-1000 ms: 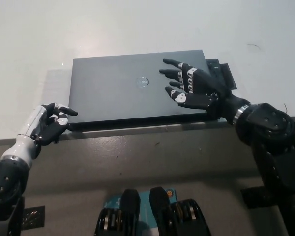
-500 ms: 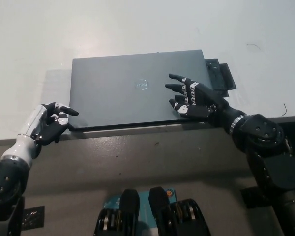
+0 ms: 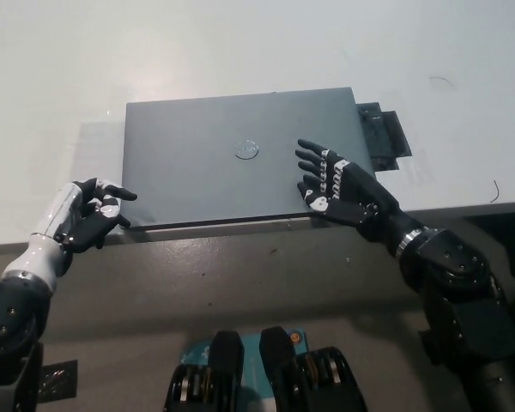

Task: The robot uses its right hand to push down on the lid of a laptop kept in the middle of the desk to close it

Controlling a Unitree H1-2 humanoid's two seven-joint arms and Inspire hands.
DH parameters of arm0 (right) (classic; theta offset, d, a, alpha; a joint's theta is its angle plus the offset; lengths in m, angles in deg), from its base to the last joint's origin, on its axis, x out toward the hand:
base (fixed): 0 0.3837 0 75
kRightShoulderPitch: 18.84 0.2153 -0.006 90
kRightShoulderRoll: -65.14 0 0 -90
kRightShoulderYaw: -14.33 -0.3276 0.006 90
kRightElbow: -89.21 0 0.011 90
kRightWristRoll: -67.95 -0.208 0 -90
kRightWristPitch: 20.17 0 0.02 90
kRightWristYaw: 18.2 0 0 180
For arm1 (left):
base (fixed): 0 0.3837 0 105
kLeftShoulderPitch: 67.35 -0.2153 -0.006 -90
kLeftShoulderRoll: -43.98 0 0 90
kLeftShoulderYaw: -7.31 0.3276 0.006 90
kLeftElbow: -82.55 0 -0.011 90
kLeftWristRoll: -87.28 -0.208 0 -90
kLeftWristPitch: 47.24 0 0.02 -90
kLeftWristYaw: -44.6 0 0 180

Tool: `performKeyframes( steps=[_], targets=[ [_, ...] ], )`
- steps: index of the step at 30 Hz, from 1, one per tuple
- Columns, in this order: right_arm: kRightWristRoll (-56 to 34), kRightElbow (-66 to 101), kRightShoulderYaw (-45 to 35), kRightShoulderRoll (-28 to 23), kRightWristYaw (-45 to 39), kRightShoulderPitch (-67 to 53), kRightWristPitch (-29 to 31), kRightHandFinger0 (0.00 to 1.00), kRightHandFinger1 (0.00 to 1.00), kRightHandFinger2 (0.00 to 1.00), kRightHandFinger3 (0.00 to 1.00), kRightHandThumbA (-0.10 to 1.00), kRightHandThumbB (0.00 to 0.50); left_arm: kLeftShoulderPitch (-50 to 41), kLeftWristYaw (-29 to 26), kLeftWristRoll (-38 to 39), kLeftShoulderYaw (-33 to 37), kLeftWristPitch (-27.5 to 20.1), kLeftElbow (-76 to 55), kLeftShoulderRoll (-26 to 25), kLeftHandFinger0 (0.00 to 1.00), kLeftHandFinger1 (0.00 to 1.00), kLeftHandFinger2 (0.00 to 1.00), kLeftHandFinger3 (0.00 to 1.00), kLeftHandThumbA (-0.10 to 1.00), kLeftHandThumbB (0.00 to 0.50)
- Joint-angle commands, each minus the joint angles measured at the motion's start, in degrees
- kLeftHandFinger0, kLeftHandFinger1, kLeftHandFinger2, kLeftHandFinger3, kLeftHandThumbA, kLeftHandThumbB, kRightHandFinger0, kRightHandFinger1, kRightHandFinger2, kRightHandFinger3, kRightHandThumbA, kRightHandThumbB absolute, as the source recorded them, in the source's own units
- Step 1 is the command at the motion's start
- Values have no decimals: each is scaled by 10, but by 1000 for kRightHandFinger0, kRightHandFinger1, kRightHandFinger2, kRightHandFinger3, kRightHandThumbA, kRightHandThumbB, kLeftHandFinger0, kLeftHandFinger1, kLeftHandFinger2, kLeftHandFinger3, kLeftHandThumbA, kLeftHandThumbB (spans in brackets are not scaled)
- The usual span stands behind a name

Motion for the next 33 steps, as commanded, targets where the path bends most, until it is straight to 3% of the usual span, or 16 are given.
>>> performKeyframes(
  steps=[1, 8, 13, 14, 15, 16, 18, 20, 25, 27, 32, 33],
  targets=[
    [-14, 46, -8, -11, -11, 16, 3, 1000, 1000, 924, 1000, 455, 352, 10, 10, 4, -4, -4, -13, -18, 146, 404, 592, 577, 36, 179],
    [-37, 143, -28, -31, -7, 34, -43, 1000, 1000, 930, 1000, 414, 368, 2, 10, 8, -8, -5, -14, -17, 115, 387, 592, 593, 27, 182],
    [-63, 214, -56, -60, -14, 40, -71, 1000, 1000, 945, 1000, 442, 381, 2, 7, 9, -10, -6, -12, -16, 152, 389, 600, 605, 29, 191],
    [-73, 264, -64, -76, -15, 20, -91, 1000, 1000, 970, 1000, 444, 357, 2, 5, 4, -8, -4, -12, -16, 187, 399, 601, 613, 30, 189],
    [-73, 265, -65, -76, -14, 19, -93, 1000, 1000, 970, 1000, 444, 358, 2, 5, 4, -8, -4, -12, -16, 190, 399, 601, 614, 30, 189],
    [-73, 302, -74, -86, -5, -5, -110, 1000, 1000, 965, 1000, 461, 389, 1, 5, 4, -9, -6, -12, -16, 176, 393, 600, 625, 19, 177],
    [-78, 310, -79, -90, -5, -13, -114, 1000, 1000, 967, 1000, 448, 380, 3, 5, 5, -11, -7, -11, -18, 144, 363, 580, 625, 21, 178],
    [-99, 336, -102, -110, -8, -54, -125, 1000, 1000, 951, 1000, 410, 380, 4, 6, 1, -8, -8, -11, -20, 188, 379, 577, 610, 26, 177],
    [-96, 361, -122, -128, 4, -104, -125, 1000, 1000, 962, 1000, 442, 381, 7, 3, 2, -13, 1, -14, -20, 164, 372, 578, 600, 15, 176],
    [-113, 359, -144, -137, -3, -145, -108, 1000, 1000, 982, 1000, 411, 344, 6, 1, -3, -10, -4, -17, -20, 81, 312, 511, 592, -21, 170],
    [-117, 347, -163, -138, -2, -192, -86, 1000, 1000, 970, 1000, 438, 331, 9, -2, -7, -9, 17, -25, -18, 121, 354, 505, 591, 13, 197],
    [-112, 344, -168, -135, 4, -210, -81, 1000, 1000, 960, 1000, 425, 311, 9, -5, -8, -10, 16, -27, -15, 108, 350, 499, 579, -41, 181]
  ],
)
